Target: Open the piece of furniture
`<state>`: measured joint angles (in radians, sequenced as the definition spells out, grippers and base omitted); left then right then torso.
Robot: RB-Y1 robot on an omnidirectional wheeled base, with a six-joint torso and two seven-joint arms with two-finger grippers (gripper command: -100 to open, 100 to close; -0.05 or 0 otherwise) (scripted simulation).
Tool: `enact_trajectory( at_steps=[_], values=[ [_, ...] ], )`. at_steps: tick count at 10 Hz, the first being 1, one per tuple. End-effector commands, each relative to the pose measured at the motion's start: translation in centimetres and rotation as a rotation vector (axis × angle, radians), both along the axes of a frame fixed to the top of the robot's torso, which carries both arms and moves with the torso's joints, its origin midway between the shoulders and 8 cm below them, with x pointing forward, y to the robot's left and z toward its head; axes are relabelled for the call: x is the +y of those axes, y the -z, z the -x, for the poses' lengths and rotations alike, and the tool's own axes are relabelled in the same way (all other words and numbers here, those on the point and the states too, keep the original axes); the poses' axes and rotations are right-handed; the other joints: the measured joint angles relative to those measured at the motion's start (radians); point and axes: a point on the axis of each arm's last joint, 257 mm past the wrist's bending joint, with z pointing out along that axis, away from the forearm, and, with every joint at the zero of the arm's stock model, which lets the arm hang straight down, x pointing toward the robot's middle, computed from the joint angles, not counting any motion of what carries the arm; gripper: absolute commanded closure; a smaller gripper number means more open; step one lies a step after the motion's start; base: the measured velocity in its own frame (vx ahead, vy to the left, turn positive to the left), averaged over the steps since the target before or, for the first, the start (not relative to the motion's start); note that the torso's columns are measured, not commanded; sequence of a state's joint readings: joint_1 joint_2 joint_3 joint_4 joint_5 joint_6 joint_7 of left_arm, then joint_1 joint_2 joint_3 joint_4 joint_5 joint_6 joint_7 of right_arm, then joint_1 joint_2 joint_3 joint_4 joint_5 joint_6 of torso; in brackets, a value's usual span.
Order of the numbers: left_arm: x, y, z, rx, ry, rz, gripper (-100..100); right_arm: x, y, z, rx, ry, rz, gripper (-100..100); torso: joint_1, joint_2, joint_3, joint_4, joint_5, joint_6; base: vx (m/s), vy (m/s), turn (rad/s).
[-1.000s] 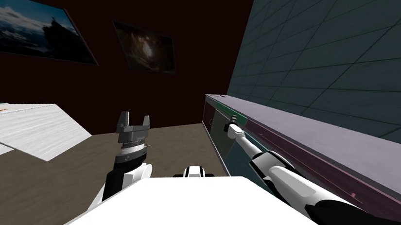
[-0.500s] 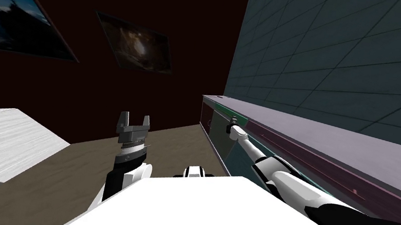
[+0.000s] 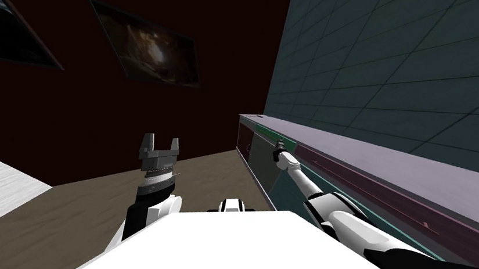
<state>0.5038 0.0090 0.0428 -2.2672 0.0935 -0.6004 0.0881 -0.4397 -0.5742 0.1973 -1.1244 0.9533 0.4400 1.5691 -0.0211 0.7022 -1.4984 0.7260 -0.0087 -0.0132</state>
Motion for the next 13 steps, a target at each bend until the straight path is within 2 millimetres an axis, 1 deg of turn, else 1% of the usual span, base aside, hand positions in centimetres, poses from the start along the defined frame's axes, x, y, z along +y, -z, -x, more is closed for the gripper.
enact_trajectory(
  at_steps=[1,2,3,4,5,6,7,8,9,10,11,12,13],
  values=[
    [0.0,0.0,0.0,0.000,0.000,0.000,0,-1.2,0.0,1.1,-0.007,-0.029,-0.011,100,0.006,-0.001,0.000,-0.002,0.002,0.013,0.160,0.177,-0.310],
    [0.0,0.0,0.0,0.000,0.000,0.000,0,-0.6,-0.3,0.8,-0.012,-0.059,-0.015,100,0.005,0.000,0.000,-0.002,0.002,0.016,0.107,0.139,-0.145],
    [0.0,0.0,0.0,0.000,0.000,0.000,0,-0.1,-0.3,0.7,-0.012,-0.082,-0.016,100,0.000,0.001,0.000,-0.001,0.000,0.007,0.038,0.050,-0.021],
    [0.0,0.0,0.0,0.000,0.000,0.000,0,-1.1,-0.4,1.9,-0.018,-0.085,-0.007,100,-0.002,0.002,0.001,0.000,-0.001,0.000,0.116,0.124,-0.332],
    [0.0,0.0,0.0,0.000,0.000,0.000,0,-1.5,-0.2,2.2,-0.019,-0.094,-0.014,100,0.004,0.004,0.002,-0.001,0.001,0.015,0.143,0.177,-0.250],
    [0.0,0.0,0.0,0.000,0.000,0.000,0,-1.3,-0.6,2.1,-0.026,-0.112,-0.018,100,0.004,0.007,0.004,-0.001,0.000,0.013,0.089,0.105,-0.065],
    [0.0,0.0,0.0,0.000,0.000,0.000,0,-0.5,-0.6,1.9,-0.028,-0.142,-0.018,100,0.001,0.006,0.004,0.000,0.000,0.006,0.035,0.033,-0.005],
    [0.0,0.0,0.0,0.000,0.000,0.000,0,-0.4,-0.6,1.9,-0.028,-0.149,-0.018,100,0.001,0.005,0.003,0.000,0.000,0.002,-0.008,-0.010,0.021],
    [0.0,0.0,0.0,0.000,0.000,0.000,0,-1.4,-1.2,3.2,-0.042,-0.157,-0.002,100,0.004,0.004,0.003,0.000,0.000,0.001,0.072,0.103,-0.253],
    [0.0,0.0,0.0,0.000,0.000,0.000,0,-1.9,-1.2,3.6,-0.046,-0.166,-0.008,100,0.011,0.006,0.004,0.000,0.003,0.014,0.200,0.195,-0.295],
    [0.0,0.0,0.0,0.000,0.000,0.000,0,-1.5,-1.3,3.5,-0.049,-0.184,-0.008,100,0.011,0.007,0.005,0.001,0.004,0.015,0.120,0.142,-0.146],
    [0.0,0.0,0.0,0.000,0.000,0.000,0,-0.9,-1.3,3.4,-0.051,-0.209,-0.009,100,0.006,0.010,0.006,0.002,0.002,0.006,0.012,0.042,-0.018],
    [0.0,0.0,0.0,0.000,0.000,0.000,0,-2.1,-2.1,4.8,-0.066,-0.208,0.016,100,0.005,0.012,0.007,0.002,0.001,0.001,0.087,0.116,-0.278]
  ],
)
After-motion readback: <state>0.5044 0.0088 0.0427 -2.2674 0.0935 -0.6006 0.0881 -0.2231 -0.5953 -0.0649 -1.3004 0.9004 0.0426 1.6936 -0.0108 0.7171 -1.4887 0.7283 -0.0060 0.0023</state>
